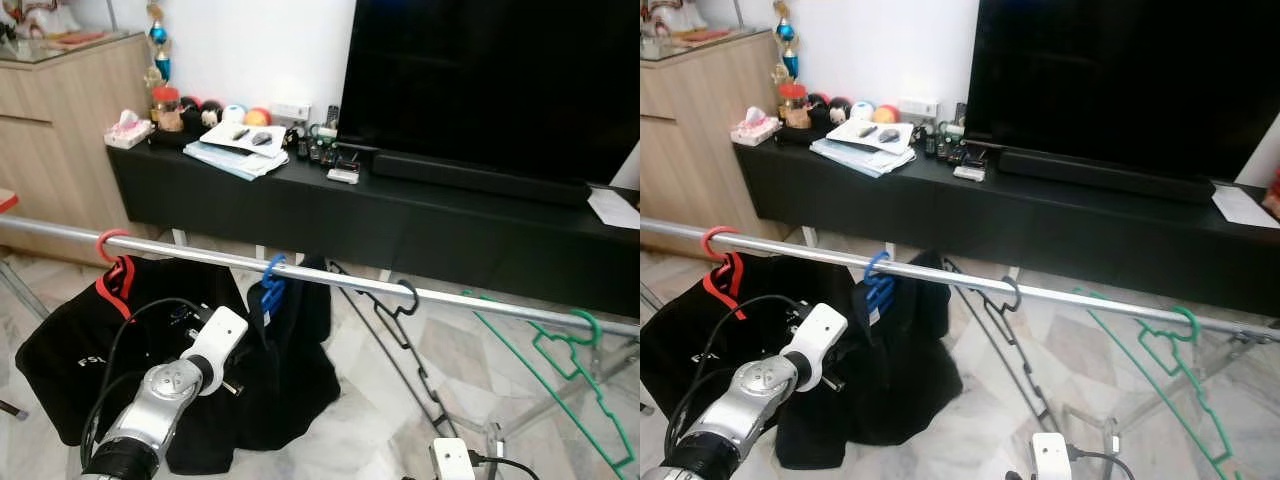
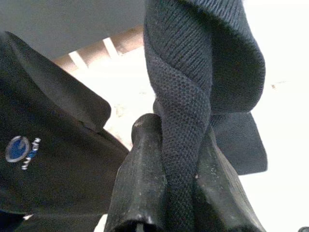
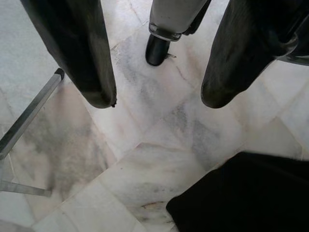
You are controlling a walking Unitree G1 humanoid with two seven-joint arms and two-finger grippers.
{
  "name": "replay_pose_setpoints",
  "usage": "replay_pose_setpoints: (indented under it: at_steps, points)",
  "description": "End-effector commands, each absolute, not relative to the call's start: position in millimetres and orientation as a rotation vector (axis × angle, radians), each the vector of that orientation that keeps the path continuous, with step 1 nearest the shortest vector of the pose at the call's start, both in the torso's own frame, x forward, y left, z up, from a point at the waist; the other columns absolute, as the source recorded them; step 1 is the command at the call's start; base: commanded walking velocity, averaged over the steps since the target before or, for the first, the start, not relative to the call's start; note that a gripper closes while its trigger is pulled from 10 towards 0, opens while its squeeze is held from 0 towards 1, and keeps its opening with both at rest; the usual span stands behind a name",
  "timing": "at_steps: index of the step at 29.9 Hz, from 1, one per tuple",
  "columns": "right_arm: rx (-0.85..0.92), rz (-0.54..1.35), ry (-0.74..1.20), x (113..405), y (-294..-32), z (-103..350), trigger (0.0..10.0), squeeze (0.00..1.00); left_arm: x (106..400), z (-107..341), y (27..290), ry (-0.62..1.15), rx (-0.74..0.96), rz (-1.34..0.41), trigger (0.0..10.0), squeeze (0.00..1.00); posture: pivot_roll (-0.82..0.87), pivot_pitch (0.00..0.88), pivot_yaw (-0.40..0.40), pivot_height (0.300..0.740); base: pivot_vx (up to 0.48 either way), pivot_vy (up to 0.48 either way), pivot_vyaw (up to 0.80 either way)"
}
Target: Hang hanger
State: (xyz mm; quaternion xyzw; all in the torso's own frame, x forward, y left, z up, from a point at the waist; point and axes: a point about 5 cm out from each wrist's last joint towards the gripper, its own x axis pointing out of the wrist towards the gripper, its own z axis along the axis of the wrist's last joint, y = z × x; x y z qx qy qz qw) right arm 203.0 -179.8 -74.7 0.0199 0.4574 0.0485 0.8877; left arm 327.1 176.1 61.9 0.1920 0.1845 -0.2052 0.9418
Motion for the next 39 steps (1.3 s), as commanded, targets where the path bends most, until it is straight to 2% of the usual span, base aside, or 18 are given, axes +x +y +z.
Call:
replay_pose_setpoints:
  at_steps: [1, 11, 17, 22, 27, 28, 29, 32, 39]
  points:
    - [0.041, 0.088, 0.958, 201, -183, -76, 10.0, 0.0, 338, 75, 172, 0.335, 0.405, -0.394, 10.0, 0.0, 0.11, 0.0, -0.071, 0.74, 0.0, 0.0, 0.0]
    - [0.042, 0.086, 0.958, 201, -183, -76, 10.0, 0.0, 349, 76, 170, 0.374, 0.376, -0.288, 10.0, 0.0, 0.1, 0.0, -0.068, 0.74, 0.0, 0.0, 0.0]
    - [0.041, 0.087, 0.957, 201, -184, -75, 10.0, 0.0, 352, 67, 171, 0.476, 0.354, -0.216, 10.0, 0.0, 0.1, 0.0, -0.068, 0.74, 0.0, 0.0, 0.0]
    - [0.045, 0.088, 0.957, 201, -183, -75, 10.0, 0.0, 346, 57, 174, 0.554, 0.331, -0.225, 10.0, 0.0, 0.1, 0.0, -0.067, 0.74, 0.0, 0.0, 0.0]
    - [0.048, 0.088, 0.957, 201, -184, -76, 10.0, 0.0, 345, 58, 176, 0.516, 0.29, -0.235, 10.0, 0.0, 0.1, 0.0, -0.064, 0.74, 0.0, 0.0, 0.0]
    - [0.049, 0.087, 0.957, 201, -184, -76, 10.0, 0.0, 345, 60, 176, 0.5, 0.279, -0.234, 10.0, 0.91, 0.1, 0.0, -0.064, 0.74, 0.0, 0.0, 0.0]
    - [0.05, 0.087, 0.957, 200, -184, -76, 10.0, 0.0, 345, 61, 176, 0.482, 0.26, -0.239, 10.0, 1.0, 0.1, 0.0, -0.063, 0.74, 0.0, 0.0, 0.0]
    - [0.05, 0.087, 0.958, 200, -184, -76, 10.0, 0.0, 343, 66, 178, 0.417, 0.23, -0.256, 10.0, 1.0, 0.1, 0.0, -0.063, 0.74, 0.0, 0.0, 0.0]
    - [0.05, 0.087, 0.958, 200, -184, -76, 10.0, 0.0, 343, 66, 178, 0.417, 0.23, -0.256, 10.0, 1.0, 0.1, 0.0, -0.063, 0.74, 0.0, 0.0, 0.0]
